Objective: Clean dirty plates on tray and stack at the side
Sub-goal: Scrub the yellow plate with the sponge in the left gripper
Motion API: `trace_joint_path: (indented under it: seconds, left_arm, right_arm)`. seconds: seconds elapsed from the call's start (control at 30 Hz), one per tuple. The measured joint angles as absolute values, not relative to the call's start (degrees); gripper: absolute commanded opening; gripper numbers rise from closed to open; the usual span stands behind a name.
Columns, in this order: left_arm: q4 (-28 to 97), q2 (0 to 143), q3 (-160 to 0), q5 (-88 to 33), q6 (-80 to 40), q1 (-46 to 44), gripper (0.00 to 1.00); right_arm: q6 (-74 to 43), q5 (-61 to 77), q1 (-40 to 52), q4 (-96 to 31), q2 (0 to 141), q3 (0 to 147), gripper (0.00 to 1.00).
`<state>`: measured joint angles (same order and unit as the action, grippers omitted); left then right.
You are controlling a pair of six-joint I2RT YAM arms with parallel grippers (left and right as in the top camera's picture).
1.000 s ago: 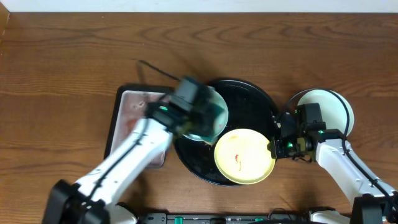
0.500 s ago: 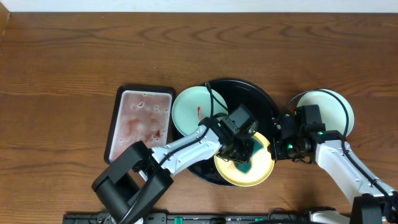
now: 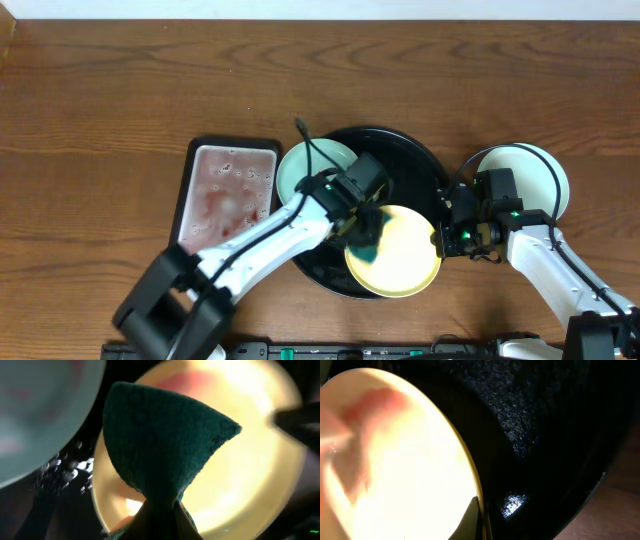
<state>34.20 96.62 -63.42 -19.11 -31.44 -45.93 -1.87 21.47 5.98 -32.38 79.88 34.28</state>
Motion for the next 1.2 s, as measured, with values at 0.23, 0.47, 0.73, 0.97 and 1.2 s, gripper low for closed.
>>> trace_joint_path:
  seconds: [0.23, 0.47, 0.73, 0.97, 1.2]
  left_arm:
    - [26.2, 96.5, -63.4, -19.2, -34.5, -51.4, 0.08]
    - [24.6, 103.1, -63.4, -19.3, -38.2, -54.9, 0.07]
    - [32.0, 102.8, -63.6, -14.2, -37.2, -51.5, 0.07]
    - [34.1, 96.1, -63.4, -12.0, -33.4, -44.6, 0.07]
    - [40.3, 81.8, -63.4, -11.6, -30.5, -39.2, 0.07]
  right_arm:
    - [-1.9, 21.2, 6.0, -32.4, 79.9, 34.3, 0.01]
    - [-1.9, 21.2, 6.0, -32.4, 79.9, 34.3, 0.01]
    - [-1.9, 22.1, 6.0, -32.5, 79.9, 34.3, 0.01]
    - [-1.9, 21.3, 6.0, -32.4, 79.9, 34.3, 0.01]
    - [-1.8, 21.0, 6.0, -31.9, 79.9, 34.3, 0.17]
